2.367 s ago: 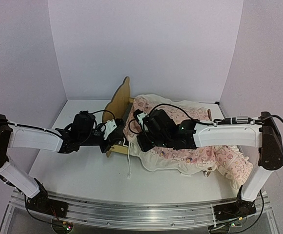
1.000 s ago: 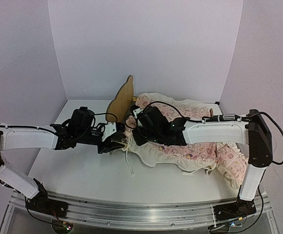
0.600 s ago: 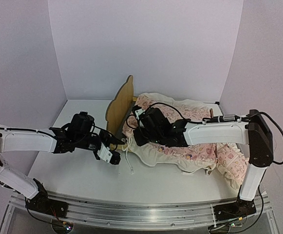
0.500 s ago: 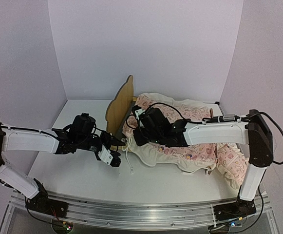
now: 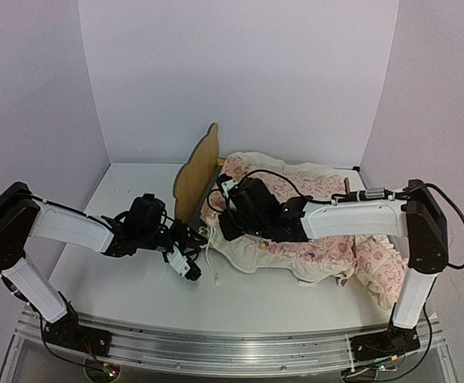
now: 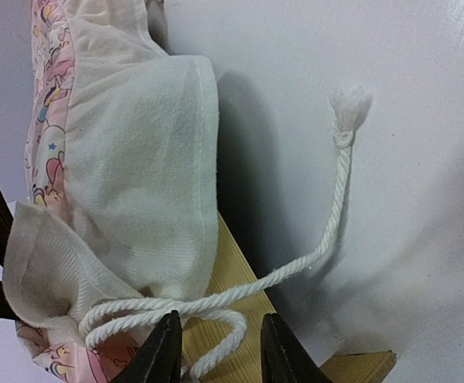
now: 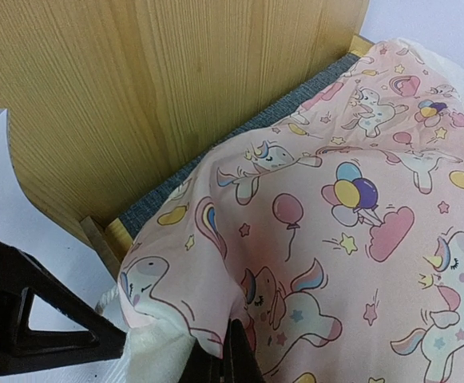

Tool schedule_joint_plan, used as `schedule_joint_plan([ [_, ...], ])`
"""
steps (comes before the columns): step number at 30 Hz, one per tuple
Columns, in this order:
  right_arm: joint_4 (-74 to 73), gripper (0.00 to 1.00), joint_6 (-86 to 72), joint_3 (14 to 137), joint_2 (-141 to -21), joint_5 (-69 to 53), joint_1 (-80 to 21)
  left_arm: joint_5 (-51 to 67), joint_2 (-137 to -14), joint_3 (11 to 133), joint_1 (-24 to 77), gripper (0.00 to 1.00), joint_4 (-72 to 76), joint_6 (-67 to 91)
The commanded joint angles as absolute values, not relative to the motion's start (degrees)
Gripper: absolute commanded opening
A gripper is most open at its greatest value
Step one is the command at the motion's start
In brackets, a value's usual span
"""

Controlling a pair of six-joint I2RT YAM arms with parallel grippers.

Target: Set up the pet bed

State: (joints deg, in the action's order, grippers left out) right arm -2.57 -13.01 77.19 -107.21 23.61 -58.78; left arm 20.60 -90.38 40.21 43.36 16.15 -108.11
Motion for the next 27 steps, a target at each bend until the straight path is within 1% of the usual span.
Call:
schedule_joint_plan([
  [1, -0.44, 0.00, -13.31, 76.72, -103.53, 23.12, -58.44, 18.99, -89.99, 40.81, 42.99, 0.24, 19.93, -107.40],
  [3, -0.44, 0.00, -13.13, 76.56, -103.31, 23.10, -58.44, 19.34, -89.07, 40.89, 42.97, 0.10, 19.40, -105.82],
  [5, -0.44, 0.00, -13.02, 76.29, -102.99, 23.18, -58.35, 20.47, -87.76, 41.45, 42.98, 0.01, 17.91, -102.65],
  [11, -0.50, 0.00, -12.36, 75.67, -101.54, 23.56, -58.01, 20.71, -89.51, 54.04, 42.52, 0.00, 5.16, -75.09],
  [16, -0.44, 0.00, -11.72, 74.98, -100.46, 24.08, -58.01, 22.29, -89.97, 56.29, 41.47, 0.00, 4.67, -58.49],
  [27, -0.44, 0.00, -11.32, 73.85, -99.50, 24.23, -58.03, 26.04, -94.06, 57.09, 40.77, 0.00, 1.14, -45.27],
])
